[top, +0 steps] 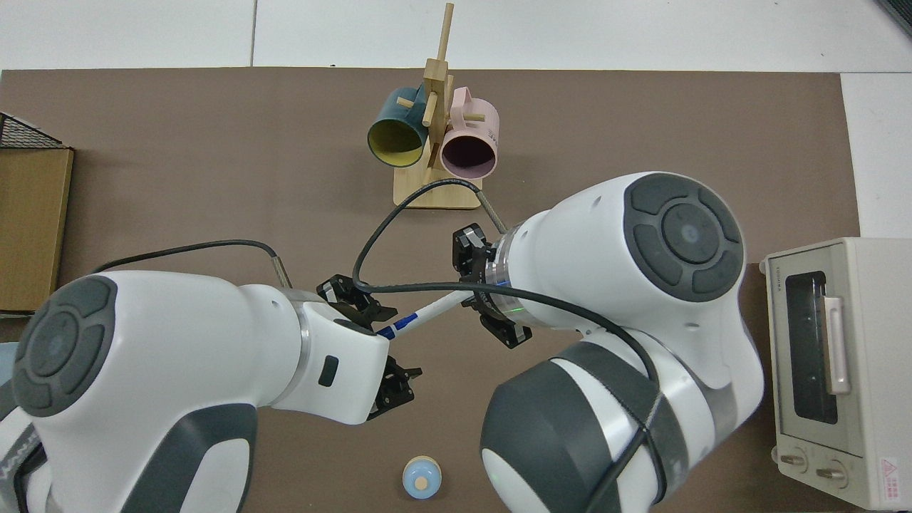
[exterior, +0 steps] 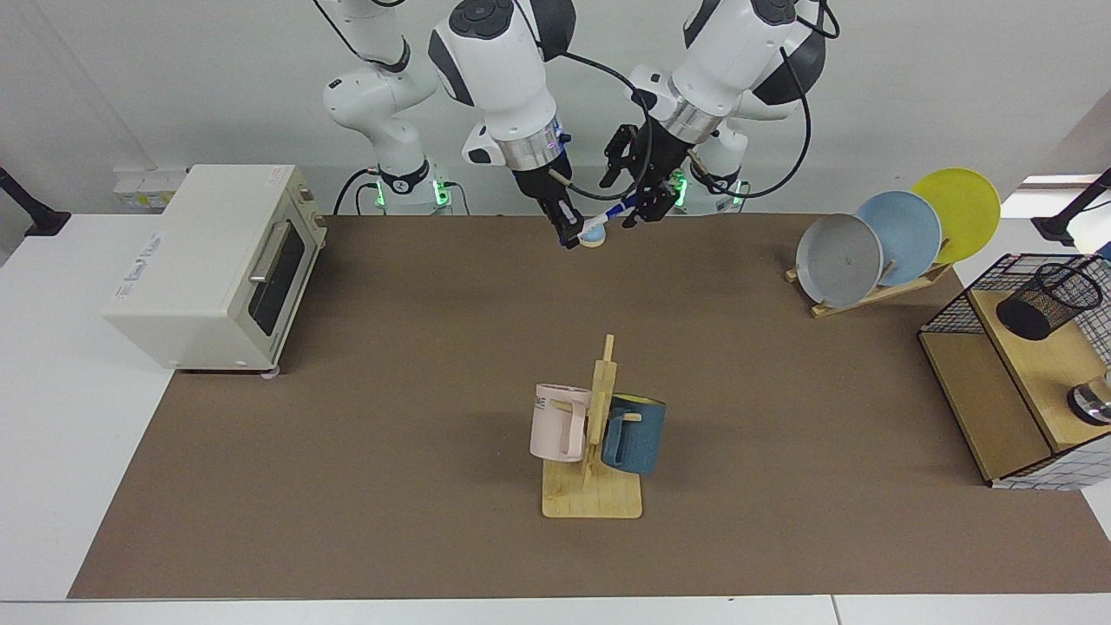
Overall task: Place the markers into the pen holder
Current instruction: 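Close the left gripper on the marker while the right gripper holds it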
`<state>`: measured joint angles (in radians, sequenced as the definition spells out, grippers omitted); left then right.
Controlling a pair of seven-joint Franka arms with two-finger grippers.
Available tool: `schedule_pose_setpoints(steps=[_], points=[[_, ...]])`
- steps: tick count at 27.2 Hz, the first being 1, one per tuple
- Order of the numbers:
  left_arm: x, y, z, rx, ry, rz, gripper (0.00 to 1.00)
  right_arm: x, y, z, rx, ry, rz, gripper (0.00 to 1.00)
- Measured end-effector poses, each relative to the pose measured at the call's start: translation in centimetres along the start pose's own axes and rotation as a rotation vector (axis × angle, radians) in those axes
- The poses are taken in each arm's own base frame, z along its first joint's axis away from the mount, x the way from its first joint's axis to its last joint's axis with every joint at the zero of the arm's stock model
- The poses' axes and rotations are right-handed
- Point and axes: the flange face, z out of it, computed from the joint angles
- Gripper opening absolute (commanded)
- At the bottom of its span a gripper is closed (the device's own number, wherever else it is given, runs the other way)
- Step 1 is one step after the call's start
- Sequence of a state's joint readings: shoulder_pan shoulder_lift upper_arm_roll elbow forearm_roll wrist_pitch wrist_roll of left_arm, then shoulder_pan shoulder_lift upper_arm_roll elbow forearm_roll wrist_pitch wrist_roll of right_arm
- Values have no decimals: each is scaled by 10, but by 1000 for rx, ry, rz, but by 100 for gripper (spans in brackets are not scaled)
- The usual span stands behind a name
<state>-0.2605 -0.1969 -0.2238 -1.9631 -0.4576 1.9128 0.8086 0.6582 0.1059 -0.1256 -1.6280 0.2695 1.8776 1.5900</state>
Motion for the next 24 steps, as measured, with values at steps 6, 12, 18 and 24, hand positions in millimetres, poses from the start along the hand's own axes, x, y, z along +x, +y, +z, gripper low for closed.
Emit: schedule_pose_setpoints(steps=[6, 12, 18, 24], points=[[0, -2, -1, 6, 7, -2, 31, -3, 2, 2, -19, 0, -5, 0], [-1, -3, -2, 9, 12, -8, 0, -11, 5, 8, -47, 4, -21, 0], [-1, -4, 0, 10, 13, -43, 0, -10, 5, 10, -52, 7, -15, 0], [-1, -4, -1, 13, 14, -49, 0, -10, 6, 11, -57, 7, -19, 100]])
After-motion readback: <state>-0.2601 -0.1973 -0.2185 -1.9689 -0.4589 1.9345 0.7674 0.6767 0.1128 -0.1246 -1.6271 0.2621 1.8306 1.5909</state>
